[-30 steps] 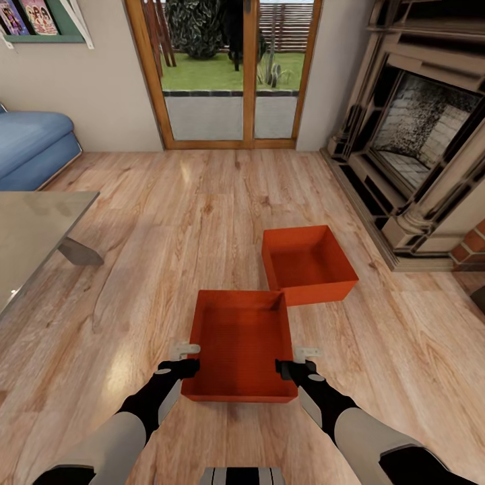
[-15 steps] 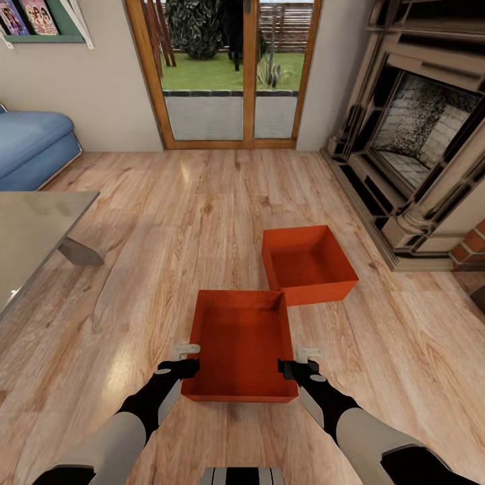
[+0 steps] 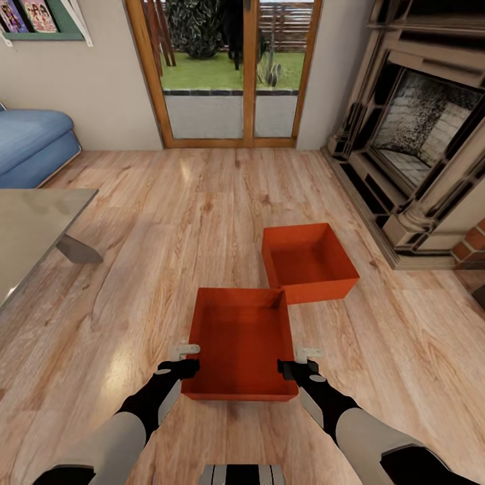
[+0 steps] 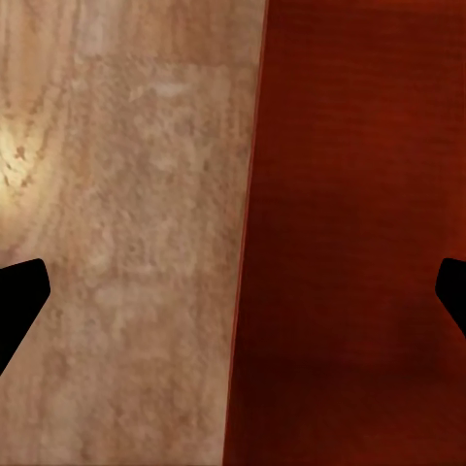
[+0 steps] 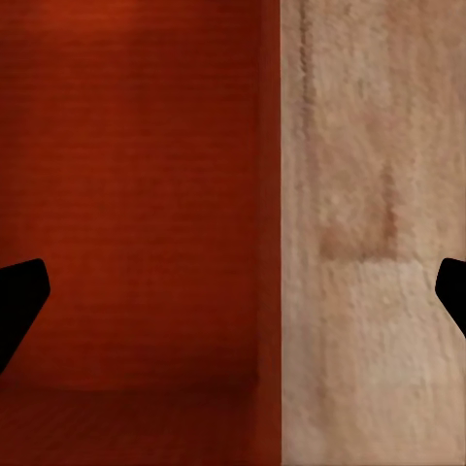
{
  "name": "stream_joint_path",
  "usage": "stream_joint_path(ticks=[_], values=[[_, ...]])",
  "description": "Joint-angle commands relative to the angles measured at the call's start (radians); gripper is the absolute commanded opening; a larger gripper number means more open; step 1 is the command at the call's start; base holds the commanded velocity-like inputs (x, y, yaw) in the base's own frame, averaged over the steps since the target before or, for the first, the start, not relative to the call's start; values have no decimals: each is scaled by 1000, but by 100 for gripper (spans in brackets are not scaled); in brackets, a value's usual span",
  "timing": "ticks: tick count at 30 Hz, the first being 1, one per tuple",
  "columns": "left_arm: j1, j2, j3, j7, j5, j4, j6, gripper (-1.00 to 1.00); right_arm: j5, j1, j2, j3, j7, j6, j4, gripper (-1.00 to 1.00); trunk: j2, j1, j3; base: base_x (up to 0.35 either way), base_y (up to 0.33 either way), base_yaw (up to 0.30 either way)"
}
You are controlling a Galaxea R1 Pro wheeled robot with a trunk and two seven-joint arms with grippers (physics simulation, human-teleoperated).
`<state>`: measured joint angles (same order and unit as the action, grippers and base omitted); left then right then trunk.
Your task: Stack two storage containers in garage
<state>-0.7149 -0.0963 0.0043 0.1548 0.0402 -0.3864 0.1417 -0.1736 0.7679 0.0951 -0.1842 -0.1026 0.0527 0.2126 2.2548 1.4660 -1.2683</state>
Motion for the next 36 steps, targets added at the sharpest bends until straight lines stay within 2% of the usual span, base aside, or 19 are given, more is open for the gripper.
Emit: stream_joint_path(ticks=[1, 13, 28, 36], values=[[0, 0, 0, 3, 4, -2, 6, 100, -10, 1, 0, -8, -5, 4, -1, 100, 0, 0, -1, 0, 0, 0], [0, 0, -1, 3, 4, -2, 5, 100, -10, 1, -3, -5, -5, 6, -1, 100, 0, 0, -1, 0, 0, 0], [0, 1, 1, 3, 4, -3, 5, 100, -10, 1, -3, -5, -5, 6, -1, 100, 105, 57, -48, 0, 0, 0], [0, 0, 0, 3, 4, -3, 4, 100, -10, 1, -3, -4, -5, 6, -1, 100, 105, 57, -48, 0, 0, 0]])
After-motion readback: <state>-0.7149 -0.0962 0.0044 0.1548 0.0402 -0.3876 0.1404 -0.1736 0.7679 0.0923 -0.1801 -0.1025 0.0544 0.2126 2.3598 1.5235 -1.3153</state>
